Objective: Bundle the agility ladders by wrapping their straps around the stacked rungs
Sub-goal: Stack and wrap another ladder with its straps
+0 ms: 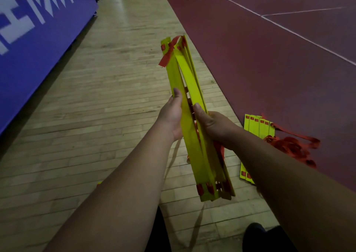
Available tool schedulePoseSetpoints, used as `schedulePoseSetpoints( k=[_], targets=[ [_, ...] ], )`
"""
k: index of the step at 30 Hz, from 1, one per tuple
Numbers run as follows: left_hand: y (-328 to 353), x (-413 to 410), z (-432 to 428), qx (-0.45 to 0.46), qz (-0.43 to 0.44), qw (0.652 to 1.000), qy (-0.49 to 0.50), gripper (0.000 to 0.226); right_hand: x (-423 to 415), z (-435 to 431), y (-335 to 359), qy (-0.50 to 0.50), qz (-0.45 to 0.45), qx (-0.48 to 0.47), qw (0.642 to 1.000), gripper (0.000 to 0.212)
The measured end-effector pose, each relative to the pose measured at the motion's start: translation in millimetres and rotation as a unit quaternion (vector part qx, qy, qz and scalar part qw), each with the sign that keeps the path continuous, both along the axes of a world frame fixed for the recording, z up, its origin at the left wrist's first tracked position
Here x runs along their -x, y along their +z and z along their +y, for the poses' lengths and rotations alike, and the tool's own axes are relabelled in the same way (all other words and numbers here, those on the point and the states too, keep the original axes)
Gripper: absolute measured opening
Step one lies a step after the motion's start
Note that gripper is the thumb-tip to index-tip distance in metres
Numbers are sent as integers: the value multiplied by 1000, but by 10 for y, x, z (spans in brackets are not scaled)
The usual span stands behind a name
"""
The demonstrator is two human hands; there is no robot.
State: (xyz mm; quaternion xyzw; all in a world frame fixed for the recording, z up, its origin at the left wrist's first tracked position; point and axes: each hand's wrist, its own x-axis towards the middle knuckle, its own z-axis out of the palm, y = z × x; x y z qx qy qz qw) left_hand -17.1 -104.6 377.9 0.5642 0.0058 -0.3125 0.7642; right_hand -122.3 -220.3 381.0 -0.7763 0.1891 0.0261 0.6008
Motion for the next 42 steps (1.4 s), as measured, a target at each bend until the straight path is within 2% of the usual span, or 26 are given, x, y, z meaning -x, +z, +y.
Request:
schedulePoseSetpoints(
  k=[1, 4, 6, 8, 10, 12, 13, 18, 21, 23, 25, 27, 29, 32, 34, 35, 37, 40, 42],
  targets=[
    [2, -12, -15, -14, -14, 1000, 23, 73, -18, 1, 9, -14, -4, 23, 1000, 81],
    [36, -33, -36, -52, -68, 993, 78, 63, -106, 14, -6, -54, -5, 154, 987, 71],
    [-38, -98, -63, -65, -66, 992, 89, 64, -137, 44, -62, -53, 1, 203, 978, 67],
    [-21, -64, -72, -44, -37, 995, 76, 77, -155, 72, -128, -49, 10, 213, 976, 71],
    [-35, -79, -75, 6, 20, 998, 55, 93, -157, 101, -131, -50, 28, 182, 982, 93],
    [-79, -115, -82, 31, 37, 998, 50, 78, -164, 98, -135, -52, 38, 123, 990, 117],
    [-116, -145, -90, 36, 39, 997, 55, 70, -160, 89, -147, -49, 39, 105, 992, 118],
    [-175, -170, -122, 47, 50, 996, 50, 55, -123, 70, -176, -35, 15, 66, 997, 75],
    [-250, -273, -108, 42, 82, 993, 69, 80, -132, 77, -175, -33, 15, 26, 999, 72],
    [-367, -404, -128, 49, 82, 993, 69, 90, -135, 87, -187, -31, 12, -8, 999, 68],
    [-333, -400, -89, 35, 69, 993, 88, 80, -133, 97, -189, -36, 10, -27, 999, 68],
    [-214, -323, -20, 30, 28, 994, 96, 54, -128, 108, -177, -38, 5, -40, 998, 62],
    [-173, -298, 54, 14, 1, 995, 100, 47, -119, 112, -169, -37, 4, -45, 998, 60],
    [-184, -275, 105, -25, -26, 994, 102, 75, -89, 99, -152, -32, -8, -52, 998, 61],
    [-218, -265, 111, -76, -40, 990, 110, 99, -71, 88, -127, -23, -15, -66, 997, 48],
    [-264, -293, 100, -91, -52, 987, 119, 98, -66, 87, -112, -15, -13, -66, 998, 37],
    [-427, -379, 69, -103, -73, 983, 130, 75, -70, 95, -114, -7, -7, -53, 999, 23],
    [-383, -325, 9, -104, -74, 984, 125, 73, -102, 130, -169, -23, -10, -27, 999, 17],
    [-223, -189, -17, -108, -72, 984, 121, 57, -125, 144, -207, -33, -6, 0, 999, 22]
  ],
)
